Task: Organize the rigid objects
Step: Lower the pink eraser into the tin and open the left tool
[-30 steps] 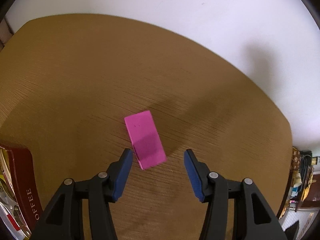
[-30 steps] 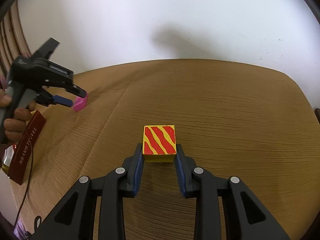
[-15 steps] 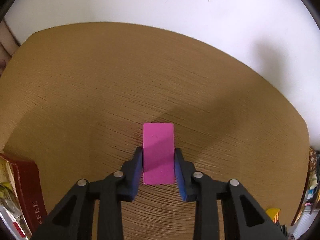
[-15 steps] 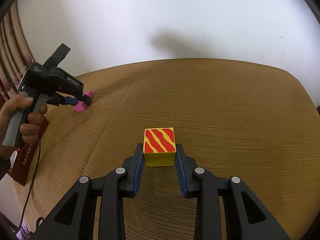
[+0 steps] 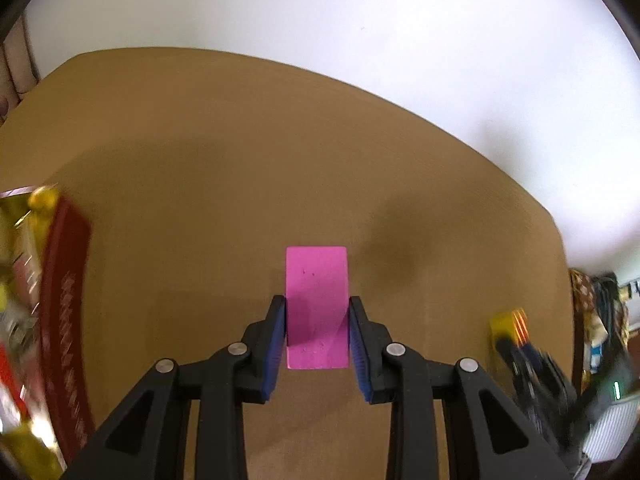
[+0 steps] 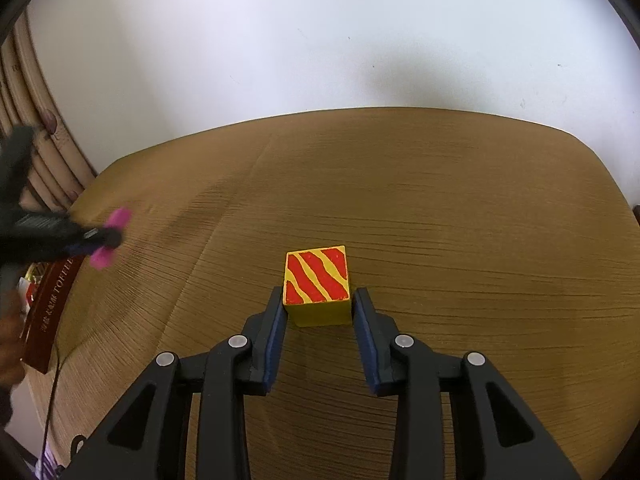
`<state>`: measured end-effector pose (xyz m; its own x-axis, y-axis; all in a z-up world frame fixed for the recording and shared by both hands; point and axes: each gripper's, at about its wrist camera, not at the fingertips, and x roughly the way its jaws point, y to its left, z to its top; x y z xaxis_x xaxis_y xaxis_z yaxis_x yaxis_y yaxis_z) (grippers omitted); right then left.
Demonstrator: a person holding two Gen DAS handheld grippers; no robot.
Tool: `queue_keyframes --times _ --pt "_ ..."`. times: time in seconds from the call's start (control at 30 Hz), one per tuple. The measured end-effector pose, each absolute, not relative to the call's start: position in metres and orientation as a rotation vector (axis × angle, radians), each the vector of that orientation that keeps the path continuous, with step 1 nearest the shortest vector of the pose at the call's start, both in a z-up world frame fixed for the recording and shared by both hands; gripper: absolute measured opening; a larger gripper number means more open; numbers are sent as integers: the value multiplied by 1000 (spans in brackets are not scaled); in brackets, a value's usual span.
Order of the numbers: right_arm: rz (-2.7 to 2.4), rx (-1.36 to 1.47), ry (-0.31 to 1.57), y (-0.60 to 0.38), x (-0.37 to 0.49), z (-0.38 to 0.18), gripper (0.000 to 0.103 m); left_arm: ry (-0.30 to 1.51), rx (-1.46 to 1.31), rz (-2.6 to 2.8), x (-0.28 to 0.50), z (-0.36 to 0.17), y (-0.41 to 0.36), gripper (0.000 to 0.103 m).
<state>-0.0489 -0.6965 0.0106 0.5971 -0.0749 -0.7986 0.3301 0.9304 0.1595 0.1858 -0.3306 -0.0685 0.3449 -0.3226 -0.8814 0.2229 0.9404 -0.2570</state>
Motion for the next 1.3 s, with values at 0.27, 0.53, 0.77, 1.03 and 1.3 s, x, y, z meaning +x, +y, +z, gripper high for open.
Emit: queue_keyframes --times 0.27,0.53,0.77,1.03,1.3 --pt "-262 276 929 -694 -39 10 30 1086 -117 -293 134 -14 -222 30" --pt "-284 224 950 -679 -20 0 29 1148 -104 -206 117 -26 -125 30" --pt "-301 186 961 -662 -9 -5 29 1170 -53 -236 107 -56 -130 31" --pt "-315 165 967 -649 -2 -11 29 1188 -20 -238 104 -76 -127 31" --pt "-335 136 974 -636 -2 -16 29 1108 96 -193 83 -77 -130 33"
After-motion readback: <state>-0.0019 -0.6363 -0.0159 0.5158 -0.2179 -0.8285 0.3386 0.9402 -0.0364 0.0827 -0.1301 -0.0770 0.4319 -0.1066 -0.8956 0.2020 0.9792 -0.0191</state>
